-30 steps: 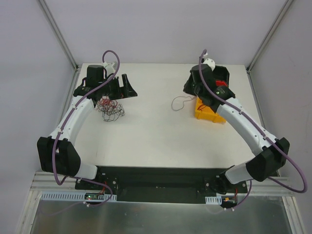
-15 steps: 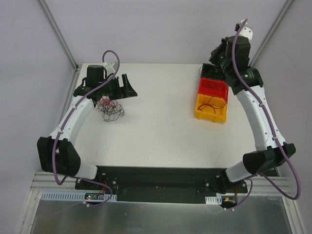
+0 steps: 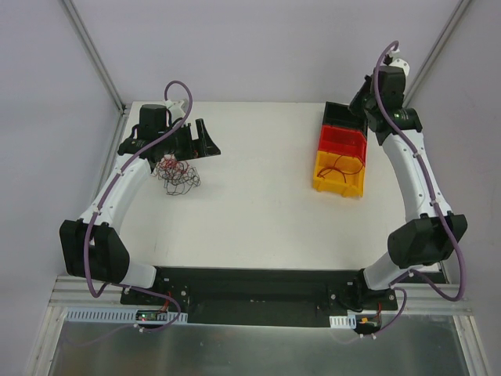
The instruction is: Untangle the cables
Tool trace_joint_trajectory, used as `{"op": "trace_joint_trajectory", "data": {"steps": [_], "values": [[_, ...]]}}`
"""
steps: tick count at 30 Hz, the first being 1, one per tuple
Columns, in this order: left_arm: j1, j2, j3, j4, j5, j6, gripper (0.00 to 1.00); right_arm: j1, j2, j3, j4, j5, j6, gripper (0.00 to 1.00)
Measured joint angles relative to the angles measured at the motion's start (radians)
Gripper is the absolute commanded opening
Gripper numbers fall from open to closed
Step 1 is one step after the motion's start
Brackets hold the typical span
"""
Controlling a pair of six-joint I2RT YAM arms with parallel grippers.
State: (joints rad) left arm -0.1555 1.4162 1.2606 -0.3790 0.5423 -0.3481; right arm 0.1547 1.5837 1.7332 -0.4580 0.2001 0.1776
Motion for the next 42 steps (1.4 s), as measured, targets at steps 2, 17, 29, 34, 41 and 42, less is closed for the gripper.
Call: {"op": "trace_joint_trajectory", "data": {"steps": [2, 17, 29, 34, 41, 42], "values": [[0.000, 0.000, 0.000, 0.000, 0.000, 0.000, 0.85, -0.006, 0.002, -0.013, -0.008, -0.002, -0.004, 0.00], [0.000, 0.010, 0.000, 0.000, 0.000, 0.000, 0.85, -0.068, 0.208, -0.138, 0.080, -0.262, 0.027, 0.00], [0.000, 0.022, 0.000, 0.000, -0.008, 0.001, 0.86, -0.132, 0.501, -0.086, 0.105, -0.370, 0.057, 0.22], [0.023, 0.022, -0.002, 0.000, -0.033, 0.001, 0.92, -0.130, 0.521, -0.018, 0.050, -0.370, 0.036, 0.51], [0.116, 0.031, -0.026, 0.000, -0.118, -0.008, 0.99, -0.119, 0.485, 0.014, -0.048, -0.336, -0.017, 0.73], [0.138, 0.037, -0.029, 0.000, -0.137, -0.013, 0.99, -0.114, 0.470, 0.014, -0.071, -0.323, -0.028, 0.74]]}}
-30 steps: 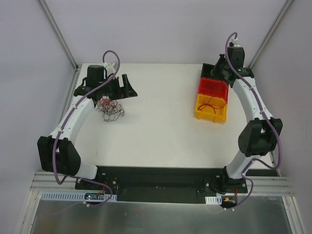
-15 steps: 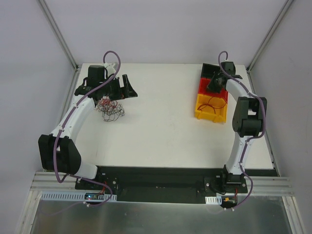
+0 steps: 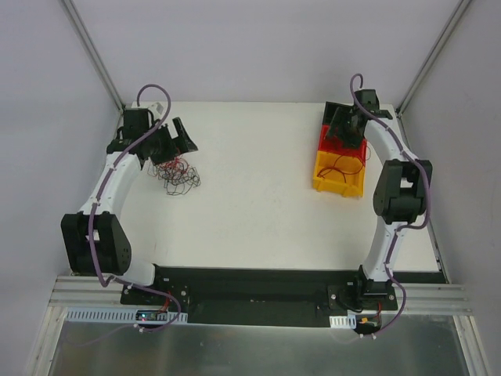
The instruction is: Untangle the cables
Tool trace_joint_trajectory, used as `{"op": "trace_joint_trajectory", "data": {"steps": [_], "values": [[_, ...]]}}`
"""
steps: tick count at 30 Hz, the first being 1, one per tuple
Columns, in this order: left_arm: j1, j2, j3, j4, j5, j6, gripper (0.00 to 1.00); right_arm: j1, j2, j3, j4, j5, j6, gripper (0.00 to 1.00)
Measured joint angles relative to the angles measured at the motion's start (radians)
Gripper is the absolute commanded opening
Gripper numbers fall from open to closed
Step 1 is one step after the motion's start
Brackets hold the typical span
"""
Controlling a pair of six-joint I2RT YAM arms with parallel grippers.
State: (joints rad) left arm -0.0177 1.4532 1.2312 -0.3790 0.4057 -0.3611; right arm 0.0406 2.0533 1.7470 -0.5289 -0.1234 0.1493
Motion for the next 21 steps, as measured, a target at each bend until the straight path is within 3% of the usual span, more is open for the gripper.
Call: {"op": "trace_joint_trajectory", "data": {"steps": [8, 12, 16, 21], "values": [[0.173, 0.154, 0.001, -0.020, -0.111, -0.055, 0.95, 0.087, -0.307, -0.105, -0.040, 0.106, -0.079, 0.77], [0.222, 0.298, 0.030, -0.029, -0.099, -0.061, 0.75, 0.190, -0.501, -0.260, -0.015, 0.133, -0.084, 0.77], [0.216, 0.425, 0.055, -0.029, -0.051, -0.064, 0.51, 0.340, -0.560, -0.362, 0.004, 0.140, -0.083, 0.77], [0.098, 0.488, 0.056, -0.036, 0.008, -0.062, 0.36, 0.514, -0.557, -0.470, 0.042, 0.130, -0.072, 0.77]]}}
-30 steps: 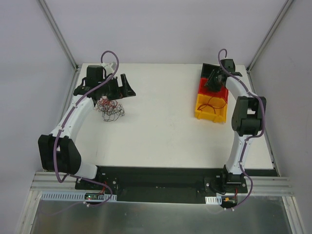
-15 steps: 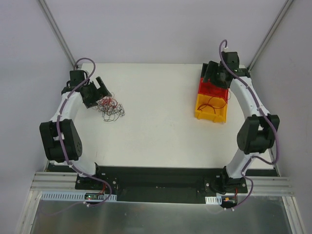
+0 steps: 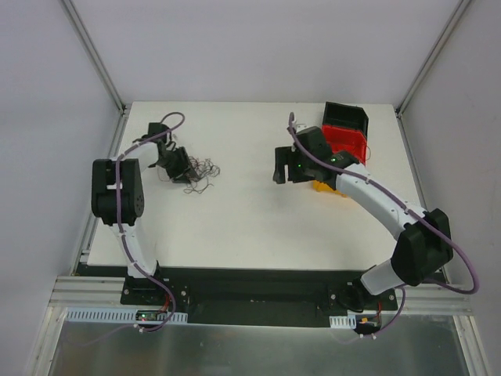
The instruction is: Untangle the cables
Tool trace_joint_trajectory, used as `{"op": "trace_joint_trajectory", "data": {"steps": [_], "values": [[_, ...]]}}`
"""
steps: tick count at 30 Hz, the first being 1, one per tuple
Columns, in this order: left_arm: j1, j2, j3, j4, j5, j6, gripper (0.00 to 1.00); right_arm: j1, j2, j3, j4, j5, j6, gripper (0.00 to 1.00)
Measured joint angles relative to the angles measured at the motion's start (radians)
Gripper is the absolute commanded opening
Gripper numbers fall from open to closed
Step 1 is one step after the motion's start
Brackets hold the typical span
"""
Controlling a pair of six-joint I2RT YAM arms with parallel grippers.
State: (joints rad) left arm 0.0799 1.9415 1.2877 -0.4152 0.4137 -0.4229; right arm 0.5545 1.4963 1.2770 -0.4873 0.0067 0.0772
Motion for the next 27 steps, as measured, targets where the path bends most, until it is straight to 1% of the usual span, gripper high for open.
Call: {"op": "trace_joint_trajectory", "data": {"steps": [2, 5, 6, 8, 9, 12, 13, 14, 15, 17, 19, 21, 22, 27], "values": [[-0.085, 0.000, 0.000, 0.006, 0.021, -0.001, 0.31, 0.048, 0.005, -0.039, 0.037, -0.040, 0.000, 0.77], [-0.231, -0.002, -0.006, 0.031, 0.082, -0.008, 0.26, 0.101, 0.027, -0.103, 0.111, -0.105, 0.010, 0.76], [-0.284, -0.006, -0.018, 0.048, 0.107, -0.013, 0.22, 0.111, 0.034, -0.130, 0.139, -0.123, 0.016, 0.76], [-0.355, -0.020, -0.041, 0.061, 0.142, -0.024, 0.16, 0.122, 0.039, -0.199, 0.199, -0.153, 0.035, 0.74], [-0.383, -0.026, -0.051, 0.062, 0.158, -0.032, 0.14, 0.123, 0.040, -0.232, 0.221, -0.163, 0.044, 0.72], [-0.431, -0.041, -0.062, 0.066, 0.198, -0.050, 0.14, 0.122, 0.044, -0.288, 0.259, -0.164, 0.074, 0.70], [-0.439, -0.048, -0.066, 0.074, 0.214, -0.060, 0.16, 0.122, 0.046, -0.297, 0.269, -0.156, 0.084, 0.69], [-0.441, -0.059, -0.071, 0.080, 0.223, -0.067, 0.20, 0.122, 0.048, -0.300, 0.279, -0.146, 0.096, 0.69], [-0.440, -0.070, -0.074, 0.084, 0.233, -0.072, 0.26, 0.121, 0.051, -0.301, 0.291, -0.137, 0.106, 0.68], [-0.438, -0.098, -0.076, 0.089, 0.238, -0.085, 0.48, 0.119, 0.061, -0.301, 0.320, -0.124, 0.128, 0.66], [-0.431, -0.132, -0.076, 0.097, 0.240, -0.086, 0.62, 0.119, 0.084, -0.297, 0.356, -0.124, 0.161, 0.66], [-0.418, -0.177, -0.076, 0.099, 0.239, -0.091, 0.73, 0.123, 0.132, -0.275, 0.386, -0.126, 0.200, 0.66], [-0.414, -0.197, -0.076, 0.099, 0.238, -0.089, 0.75, 0.129, 0.166, -0.256, 0.397, -0.123, 0.218, 0.66], [-0.363, -0.296, -0.076, 0.106, 0.230, -0.087, 0.76, 0.182, 0.293, -0.193, 0.439, -0.097, 0.260, 0.66]]}}
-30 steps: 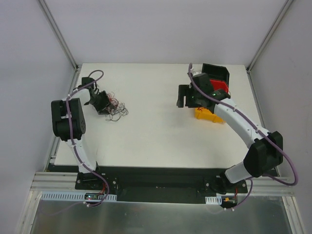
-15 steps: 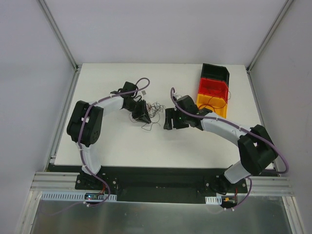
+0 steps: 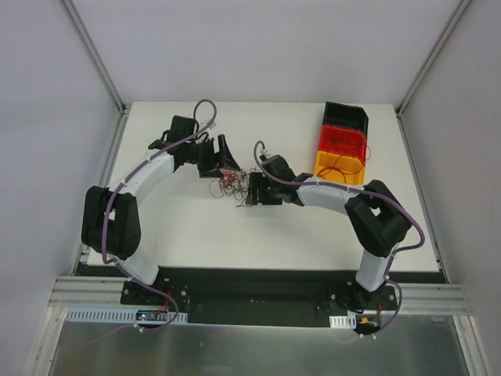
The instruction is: Untangle the cables
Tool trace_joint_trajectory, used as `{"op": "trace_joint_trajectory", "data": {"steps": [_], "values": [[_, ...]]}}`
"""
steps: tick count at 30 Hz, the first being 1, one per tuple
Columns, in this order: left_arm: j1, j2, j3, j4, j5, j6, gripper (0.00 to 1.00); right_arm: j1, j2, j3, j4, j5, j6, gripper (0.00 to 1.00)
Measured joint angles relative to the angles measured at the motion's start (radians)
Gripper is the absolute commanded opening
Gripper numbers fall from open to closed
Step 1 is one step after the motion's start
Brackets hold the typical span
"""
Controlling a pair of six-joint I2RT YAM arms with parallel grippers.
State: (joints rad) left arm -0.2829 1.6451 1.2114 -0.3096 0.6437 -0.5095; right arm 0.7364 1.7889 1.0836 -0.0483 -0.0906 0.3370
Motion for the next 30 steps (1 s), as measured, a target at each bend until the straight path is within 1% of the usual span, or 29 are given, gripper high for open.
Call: {"op": "trace_joint_trajectory", "data": {"steps": [4, 6, 9, 10, 12, 14, 18, 20, 23, 26, 30], "values": [[0.031, -0.028, 0.000, 0.005, -0.005, 0.000, 0.75, 0.042, 0.026, 0.006, 0.009, 0.024, 0.005, 0.67], [0.047, -0.028, 0.000, 0.004, 0.000, 0.000, 0.75, 0.060, 0.026, 0.006, 0.039, 0.058, 0.031, 0.68], [0.064, -0.028, 0.000, 0.006, 0.003, 0.000, 0.75, 0.075, 0.026, -0.006, 0.082, 0.124, 0.154, 0.67], [0.069, -0.028, 0.000, 0.005, 0.002, 0.000, 0.75, 0.078, 0.026, -0.025, 0.113, 0.154, 0.232, 0.67], [0.075, -0.028, 0.000, 0.005, 0.002, 0.000, 0.75, 0.080, 0.028, -0.041, 0.126, 0.172, 0.299, 0.65], [0.075, -0.028, 0.000, 0.006, 0.003, 0.000, 0.75, 0.083, 0.042, -0.043, 0.127, 0.190, 0.373, 0.60], [0.075, -0.019, 0.000, 0.006, 0.014, 0.000, 0.75, 0.091, 0.064, -0.035, 0.129, 0.196, 0.487, 0.33], [0.075, -0.010, 0.000, 0.006, 0.020, 0.000, 0.75, 0.097, 0.072, -0.035, 0.134, 0.189, 0.509, 0.22], [0.075, 0.005, 0.000, 0.006, 0.030, 0.000, 0.76, 0.101, 0.075, -0.043, 0.148, 0.169, 0.522, 0.09], [0.074, 0.026, 0.000, 0.006, 0.036, 0.000, 0.78, 0.103, 0.063, -0.071, 0.164, 0.156, 0.510, 0.00], [0.072, 0.079, 0.000, 0.007, 0.053, -0.001, 0.77, 0.104, -0.025, -0.124, 0.145, 0.155, 0.462, 0.00]]}}
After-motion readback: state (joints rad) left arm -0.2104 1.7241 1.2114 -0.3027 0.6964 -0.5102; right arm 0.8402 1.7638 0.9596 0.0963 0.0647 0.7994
